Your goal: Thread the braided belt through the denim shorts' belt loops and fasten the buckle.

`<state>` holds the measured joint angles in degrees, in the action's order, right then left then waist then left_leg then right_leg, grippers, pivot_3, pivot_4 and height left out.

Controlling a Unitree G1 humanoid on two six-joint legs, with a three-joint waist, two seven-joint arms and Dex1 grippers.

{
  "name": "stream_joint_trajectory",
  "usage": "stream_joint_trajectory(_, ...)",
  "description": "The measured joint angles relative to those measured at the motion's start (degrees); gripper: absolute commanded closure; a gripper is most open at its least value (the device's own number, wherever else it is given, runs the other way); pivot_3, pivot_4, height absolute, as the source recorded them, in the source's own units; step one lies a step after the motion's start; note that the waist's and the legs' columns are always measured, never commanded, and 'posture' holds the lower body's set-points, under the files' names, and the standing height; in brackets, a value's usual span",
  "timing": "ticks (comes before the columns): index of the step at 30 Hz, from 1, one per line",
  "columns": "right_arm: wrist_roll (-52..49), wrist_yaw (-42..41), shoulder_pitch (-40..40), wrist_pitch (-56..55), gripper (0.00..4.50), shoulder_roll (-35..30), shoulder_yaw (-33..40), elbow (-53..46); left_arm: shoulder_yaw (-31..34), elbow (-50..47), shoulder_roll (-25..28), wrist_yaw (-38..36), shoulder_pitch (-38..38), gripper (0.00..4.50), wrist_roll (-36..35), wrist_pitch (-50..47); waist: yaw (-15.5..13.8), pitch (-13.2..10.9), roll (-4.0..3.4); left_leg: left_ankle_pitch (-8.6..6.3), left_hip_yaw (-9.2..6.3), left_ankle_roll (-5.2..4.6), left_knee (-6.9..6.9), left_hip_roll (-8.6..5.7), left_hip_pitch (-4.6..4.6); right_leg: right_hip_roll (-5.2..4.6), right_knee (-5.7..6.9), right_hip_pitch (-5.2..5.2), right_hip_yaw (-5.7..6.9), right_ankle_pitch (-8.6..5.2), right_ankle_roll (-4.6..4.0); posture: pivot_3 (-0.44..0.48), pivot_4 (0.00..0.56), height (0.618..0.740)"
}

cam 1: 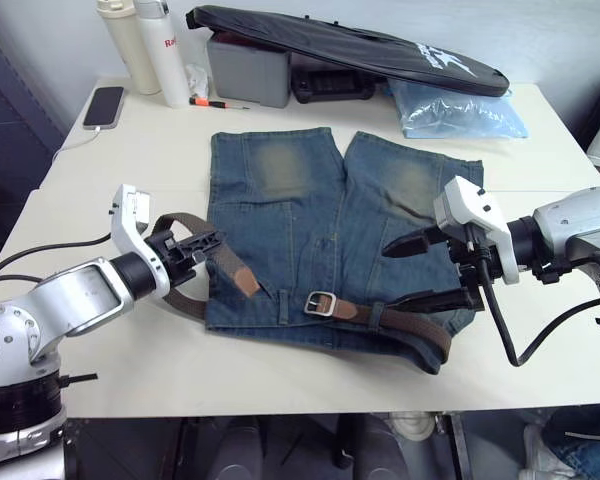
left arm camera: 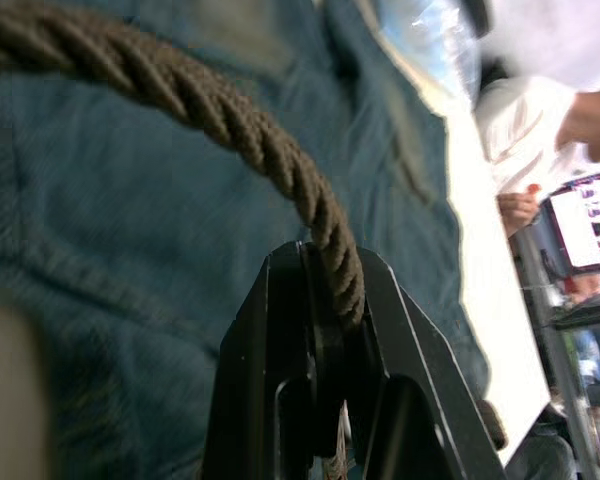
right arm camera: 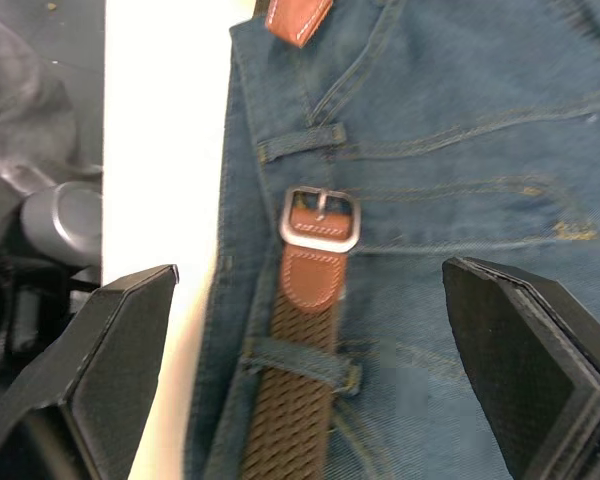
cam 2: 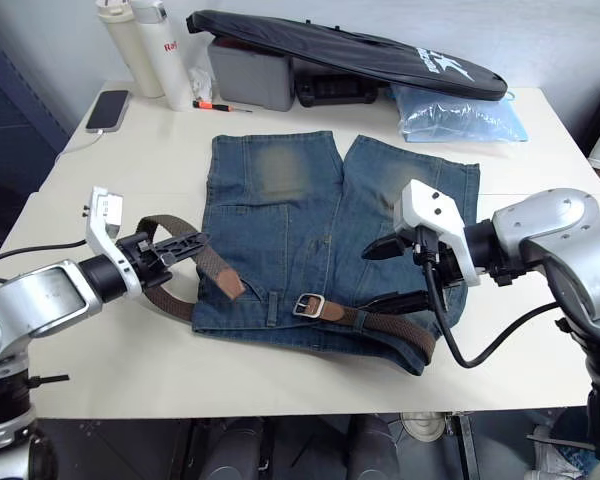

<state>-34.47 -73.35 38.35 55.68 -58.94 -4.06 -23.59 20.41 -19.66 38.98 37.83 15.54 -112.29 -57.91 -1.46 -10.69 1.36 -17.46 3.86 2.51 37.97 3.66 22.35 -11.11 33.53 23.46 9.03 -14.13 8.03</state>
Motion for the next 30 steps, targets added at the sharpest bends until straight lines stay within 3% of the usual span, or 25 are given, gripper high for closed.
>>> stream_joint_trajectory(8, -2.21, 0.85, -0.72, 3.4, 0.01, -4.54, 0.05, -1.13, -2.63, -9.46, -2.61, 4.59, -9.44, 4.5, -0.03, 11.91, -0.06, 0.0, 0.0, -0.02, 0.02, -0.02, 0.02, 0.01, 0.0, 0.0, -0.02, 0.0, -0.02, 0.0, -0.01, 0.0, 0.15, 0.74)
stream_joint_trajectory(12, -1.58, 2.4, -0.7, 2.59, 0.01, -4.37, -0.24, -1.14, -4.25, -10.27, -2.61, 4.58, -10.2, 4.5, -0.02, 14.99, -0.09, 0.0, 0.0, -0.02, 0.02, -0.01, 0.03, 0.03, -0.03, 0.02, 0.0, -0.01, -0.01, -0.01, -0.04, 0.0, 0.15, 0.74)
stream_joint_trajectory(17, 6.41, 9.69, 2.71, -4.56, 0.01, 4.69, -6.5, 3.64, -3.96, -9.13, -0.89, 2.5, -6.58, 4.5, -0.04, 16.95, 0.17, 0.0, 0.0, -0.02, 0.04, 0.0, 0.05, 0.03, -0.04, 0.04, 0.02, -0.01, -0.03, 0.0, -0.05, 0.0, 0.15, 0.74)
stream_joint_trajectory(18, 10.11, 12.79, 4.75, -7.17, 0.01, 9.37, -8.78, 8.81, -4.03, -8.6, 0.01, 1.77, -6.04, 4.5, -0.04, 16.92, 0.39, 0.0, 0.0, -0.02, 0.08, 0.0, 0.05, 0.04, -0.03, 0.05, 0.02, 0.03, -0.05, 0.0, -0.05, 0.0, 0.15, 0.74)
stream_joint_trajectory(23, 17.73, 15.25, 8.3, -15.53, 0.01, 20.26, -16.15, 23.43, -4.95, -8.59, 1.21, 0.16, -5.47, 4.5, -0.06, 16.9, 0.29, -0.02, -0.04, -0.02, 0.09, 0.01, 0.01, 0.08, 0.0, 0.11, -0.01, 0.05, -0.04, 0.0, -0.05, 0.0, 0.15, 0.74)
stream_joint_trajectory(29, 24.51, 16.27, 11.74, -23.15, 0.01, 30.14, -19.58, 40.75, -6.55, -8.89, 2.31, 0.0, -5.51, 4.5, -0.05, 16.91, 0.27, -0.04, -0.09, -0.01, 0.09, 0.01, 0.06, 0.09, 0.0, 0.13, 0.04, 0.06, -0.04, 0.0, -0.04, 0.0, 0.15, 0.74)
stream_joint_trajectory(30, 25.17, 16.17, 12.1, -23.8, 0.25, 30.65, -19.82, 42.14, -6.99, -8.96, 2.33, 0.0, -5.48, 4.5, -0.06, 16.91, 0.27, -0.04, -0.09, -0.01, 0.08, 0.02, 0.04, 0.1, 0.01, 0.14, 0.03, 0.07, -0.04, 0.0, -0.05, 0.0, 0.15, 0.74)
